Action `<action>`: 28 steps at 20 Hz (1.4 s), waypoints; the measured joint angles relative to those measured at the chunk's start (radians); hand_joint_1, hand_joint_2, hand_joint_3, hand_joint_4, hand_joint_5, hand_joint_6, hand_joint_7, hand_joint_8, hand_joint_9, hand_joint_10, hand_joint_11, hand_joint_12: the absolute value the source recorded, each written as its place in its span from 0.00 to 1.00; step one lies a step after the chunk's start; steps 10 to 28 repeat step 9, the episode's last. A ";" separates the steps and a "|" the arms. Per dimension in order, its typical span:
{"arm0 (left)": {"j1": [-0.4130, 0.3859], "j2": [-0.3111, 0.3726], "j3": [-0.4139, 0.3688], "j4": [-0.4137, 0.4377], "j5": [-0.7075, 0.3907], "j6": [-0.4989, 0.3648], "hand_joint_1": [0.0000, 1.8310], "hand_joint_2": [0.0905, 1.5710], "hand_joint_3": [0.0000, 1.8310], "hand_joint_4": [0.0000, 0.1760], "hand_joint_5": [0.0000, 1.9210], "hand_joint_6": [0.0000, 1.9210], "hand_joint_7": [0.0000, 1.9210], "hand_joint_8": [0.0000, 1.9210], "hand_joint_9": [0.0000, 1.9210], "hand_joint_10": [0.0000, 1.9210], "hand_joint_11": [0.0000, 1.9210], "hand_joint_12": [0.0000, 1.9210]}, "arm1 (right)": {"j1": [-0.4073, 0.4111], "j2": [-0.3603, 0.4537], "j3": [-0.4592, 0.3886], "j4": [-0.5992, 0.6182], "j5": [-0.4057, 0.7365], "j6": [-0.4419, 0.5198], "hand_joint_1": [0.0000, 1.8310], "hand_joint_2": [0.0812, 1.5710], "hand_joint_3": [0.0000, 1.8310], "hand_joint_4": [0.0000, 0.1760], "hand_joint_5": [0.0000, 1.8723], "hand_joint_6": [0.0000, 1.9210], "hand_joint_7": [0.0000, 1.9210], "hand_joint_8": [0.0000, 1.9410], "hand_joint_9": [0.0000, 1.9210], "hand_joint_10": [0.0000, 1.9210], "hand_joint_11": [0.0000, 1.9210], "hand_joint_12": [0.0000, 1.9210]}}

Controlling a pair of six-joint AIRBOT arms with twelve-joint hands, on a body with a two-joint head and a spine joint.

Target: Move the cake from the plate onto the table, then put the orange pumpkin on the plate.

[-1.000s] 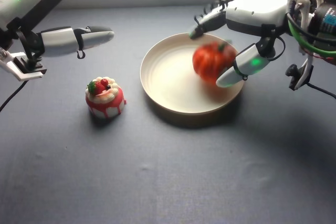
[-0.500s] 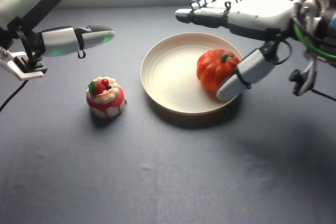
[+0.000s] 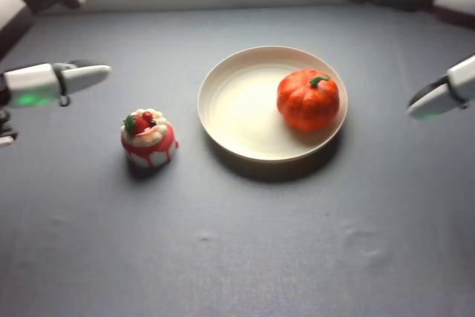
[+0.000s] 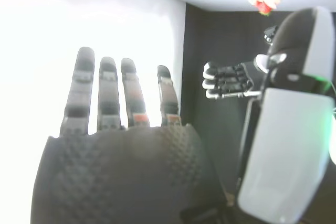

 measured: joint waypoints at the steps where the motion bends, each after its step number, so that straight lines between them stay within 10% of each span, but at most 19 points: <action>1: 0.016 0.005 -0.006 -0.024 -0.001 0.001 0.57 0.66 0.00 0.32 0.01 0.00 0.03 0.00 0.11 0.00 0.00 0.57 | 0.000 0.012 -0.010 0.025 0.002 -0.011 0.53 0.43 0.00 1.00 0.05 0.01 0.00 0.00 0.00 0.00 0.00 0.00; 9: 0.179 0.023 -0.048 -0.190 -0.114 0.000 0.54 0.67 0.00 0.27 0.02 0.00 0.01 0.00 0.07 0.01 0.00 0.20 | -0.042 0.085 -0.064 0.156 -0.001 -0.120 0.57 0.50 0.01 1.00 0.08 0.00 0.04 0.00 0.02 0.00 0.00 0.00; 28: 0.179 0.023 -0.048 -0.190 -0.114 0.000 0.54 0.67 0.00 0.27 0.02 0.00 0.01 0.00 0.07 0.01 0.00 0.20 | -0.042 0.085 -0.064 0.156 -0.001 -0.120 0.57 0.50 0.01 1.00 0.08 0.00 0.04 0.00 0.02 0.00 0.00 0.00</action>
